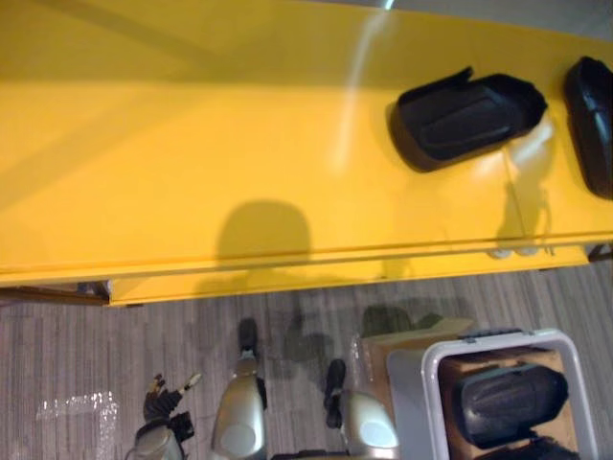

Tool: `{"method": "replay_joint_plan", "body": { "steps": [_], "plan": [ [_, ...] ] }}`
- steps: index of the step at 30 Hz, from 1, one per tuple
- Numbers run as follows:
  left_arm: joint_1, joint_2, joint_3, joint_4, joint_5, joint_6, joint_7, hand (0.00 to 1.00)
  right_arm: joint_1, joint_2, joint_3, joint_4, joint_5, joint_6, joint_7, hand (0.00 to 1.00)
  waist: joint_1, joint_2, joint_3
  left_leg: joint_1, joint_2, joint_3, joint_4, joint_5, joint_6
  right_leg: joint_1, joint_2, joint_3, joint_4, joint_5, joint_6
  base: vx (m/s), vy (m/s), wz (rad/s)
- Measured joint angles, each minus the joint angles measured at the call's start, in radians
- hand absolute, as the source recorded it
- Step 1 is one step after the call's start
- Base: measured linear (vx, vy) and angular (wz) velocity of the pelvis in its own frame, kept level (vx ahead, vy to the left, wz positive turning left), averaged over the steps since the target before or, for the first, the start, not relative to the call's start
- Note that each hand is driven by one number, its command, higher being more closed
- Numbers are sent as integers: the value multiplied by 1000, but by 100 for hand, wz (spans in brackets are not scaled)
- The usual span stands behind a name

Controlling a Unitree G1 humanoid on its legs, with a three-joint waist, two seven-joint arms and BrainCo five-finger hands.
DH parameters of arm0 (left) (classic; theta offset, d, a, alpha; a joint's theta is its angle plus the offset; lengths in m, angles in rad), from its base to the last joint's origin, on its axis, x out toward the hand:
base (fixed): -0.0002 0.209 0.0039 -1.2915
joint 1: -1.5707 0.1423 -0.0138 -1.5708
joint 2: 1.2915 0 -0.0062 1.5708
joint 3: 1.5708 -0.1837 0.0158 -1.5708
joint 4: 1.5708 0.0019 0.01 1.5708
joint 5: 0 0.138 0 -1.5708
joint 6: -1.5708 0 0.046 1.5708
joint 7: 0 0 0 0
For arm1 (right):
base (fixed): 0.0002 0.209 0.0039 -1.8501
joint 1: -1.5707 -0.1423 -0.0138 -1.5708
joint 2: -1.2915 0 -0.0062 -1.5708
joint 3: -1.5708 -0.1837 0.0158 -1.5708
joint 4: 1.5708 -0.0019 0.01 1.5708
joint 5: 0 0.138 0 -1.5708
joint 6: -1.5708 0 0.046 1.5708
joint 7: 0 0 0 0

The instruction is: Walk over and take plastic housings, then place them on the shelf

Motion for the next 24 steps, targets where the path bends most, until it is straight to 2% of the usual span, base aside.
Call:
{"method": "replay_joint_plan", "body": {
  "steps": [1,2,3,4,7,9,12,13,16,21,24],
  "plan": [
    [2,-13,0,0,0,0,1,0,57,81,-13,-5,25,-6,-19,0,-4,8,0,8,1,10,0,-3,-1,1,1,12,1,0,0,3,-5,-23],
    [2,-21,0,0,0,-2,3,0,80,119,-20,-13,46,-12,-30,0,-10,14,-2,10,1,12,0,-5,-4,1,1,16,2,0,0,-2,-4,-20],
    [3,-33,-1,1,0,-9,8,0,115,194,-26,-46,79,-23,-50,0,-24,29,-3,12,2,15,0,-8,-4,0,1,21,2,0,1,-6,-3,-12],
    [2,-38,-2,0,0,-13,8,0,128,227,-26,-65,94,-30,-57,0,-27,36,-1,14,4,18,-2,-9,-4,0,2,23,2,1,2,-19,-4,-17],
    [1,-58,-15,3,-1,-20,11,0,136,338,-25,-106,234,-115,-95,0,-31,70,-1,25,7,31,-4,-11,-3,4,2,31,3,0,4,-24,-5,-13],
    [0,-61,-33,3,0,-22,14,0,113,361,-17,-108,261,-155,-130,0,-22,78,1,27,8,29,-4,-11,-3,6,3,30,5,0,4,-2,-3,3],
    [1,-62,-37,8,0,-23,35,0,33,381,-1,-109,259,-255,-185,0,-10,80,2,29,8,7,-4,-10,-3,19,3,19,8,0,4,8,-7,17],
    [0,-62,-38,8,0,-23,37,0,15,381,3,-112,258,-272,-193,0,-3,80,2,29,8,8,-4,-10,-3,19,2,19,8,0,4,16,-3,10],
    [-2,-64,-41,13,0,-23,37,0,-77,387,54,-157,191,-350,-250,0,15,82,4,28,3,2,-3,-8,-5,20,-2,15,9,0,4,11,2,5],
    [-3,-65,-50,16,0,-17,38,0,-122,423,92,-287,133,-415,-332,0,22,92,10,27,-5,-23,0,-6,-3,34,-6,-9,12,-7,0,33,-4,16],
    [-4,-65,-56,17,0,-16,37,0,-128,432,120,-318,133,-399,-337,0,22,100,14,28,-6,-23,0,-6,-3,34,-6,-8,13,-7,-1,0,0,0]
  ]
}}
